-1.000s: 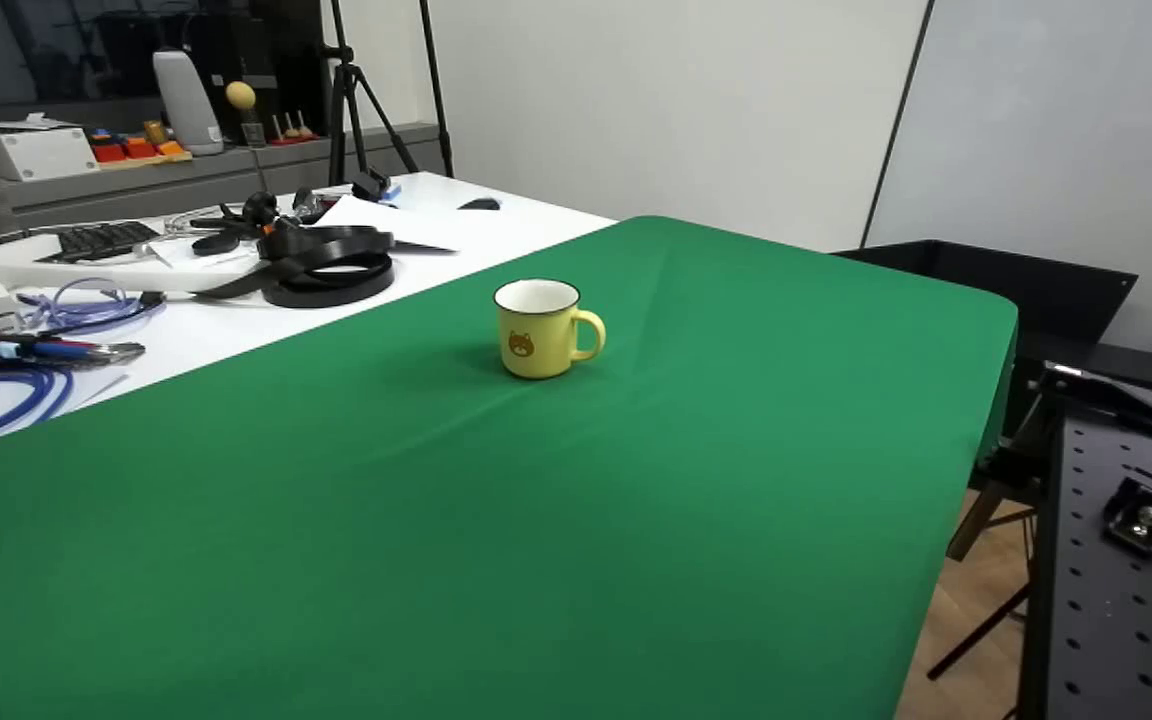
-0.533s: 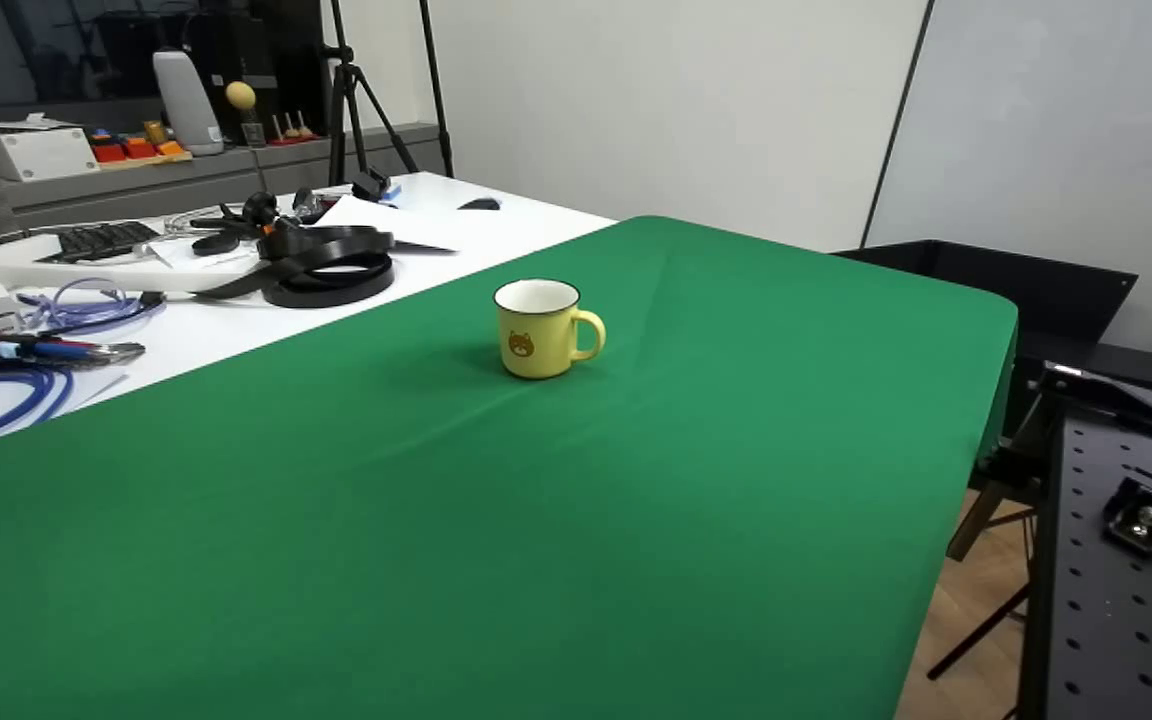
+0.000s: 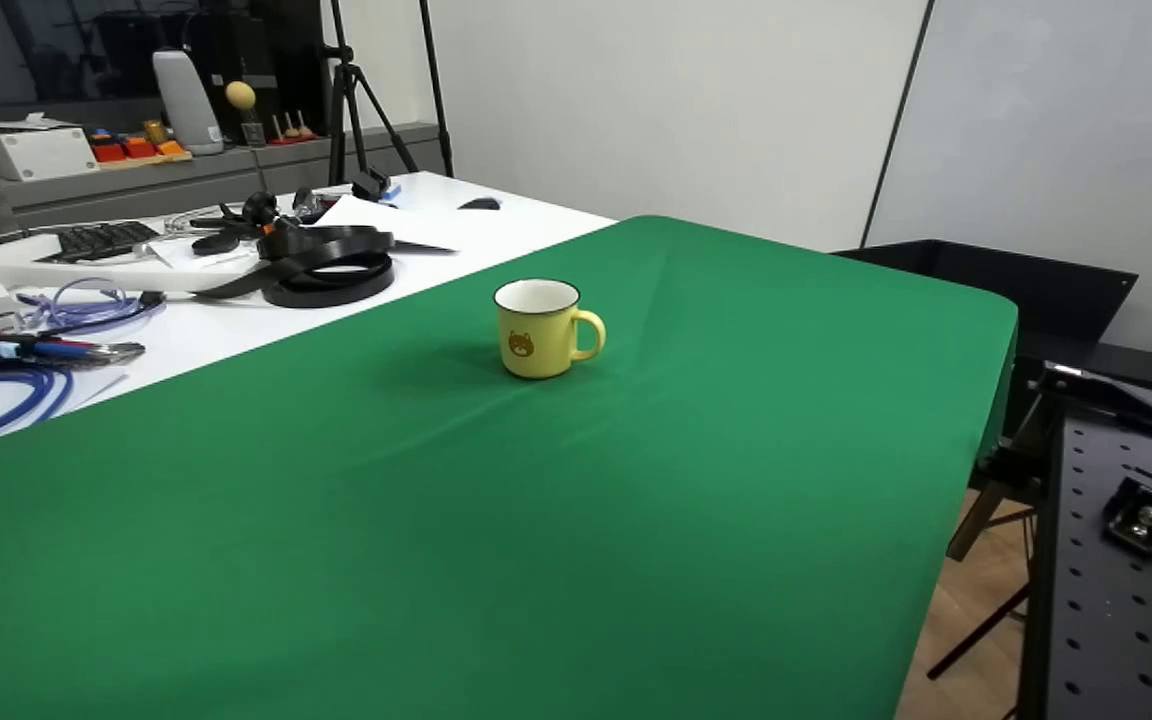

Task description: Move the yellow cup to the center of the table

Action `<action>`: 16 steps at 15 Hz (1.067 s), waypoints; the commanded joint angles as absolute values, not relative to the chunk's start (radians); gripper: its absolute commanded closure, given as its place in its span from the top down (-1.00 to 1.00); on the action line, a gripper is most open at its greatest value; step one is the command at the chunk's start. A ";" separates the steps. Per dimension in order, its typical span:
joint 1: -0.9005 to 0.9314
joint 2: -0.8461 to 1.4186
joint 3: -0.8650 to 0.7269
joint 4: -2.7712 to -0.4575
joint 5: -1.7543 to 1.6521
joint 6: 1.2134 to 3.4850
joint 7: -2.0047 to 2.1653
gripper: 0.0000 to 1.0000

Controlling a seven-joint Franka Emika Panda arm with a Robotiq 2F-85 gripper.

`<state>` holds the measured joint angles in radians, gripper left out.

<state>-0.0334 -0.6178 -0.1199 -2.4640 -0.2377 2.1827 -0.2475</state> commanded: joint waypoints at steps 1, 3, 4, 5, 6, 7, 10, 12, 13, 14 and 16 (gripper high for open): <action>-0.029 -0.432 -0.180 -2.415 -0.191 2.334 -0.300 1.00; -0.051 -0.477 -0.156 -2.457 -0.199 2.329 -0.289 1.00; -0.052 -0.436 -0.164 -2.453 -0.190 2.354 -0.295 1.00; -0.053 -0.408 -0.166 -2.447 -0.186 2.366 -0.298 1.00; -0.054 -0.392 -0.166 -2.441 -0.185 2.371 -0.298 1.00; -0.054 -0.386 -0.166 -2.436 -0.185 2.371 -0.298 1.00; -0.034 -0.319 -0.150 -2.392 -0.196 2.334 -0.335 1.00; -0.011 -0.243 -0.140 -2.359 -0.180 2.319 -0.386 1.00; 0.009 -0.193 -0.140 -2.339 -0.157 2.325 -0.431 1.00; 0.018 -0.150 -0.133 -2.319 -0.147 2.324 -0.457 1.00; 0.036 -0.062 -0.112 -2.272 -0.119 2.320 -0.521 1.00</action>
<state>0.0138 -0.2111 -0.1327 -2.3836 -0.1574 2.3451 -0.4376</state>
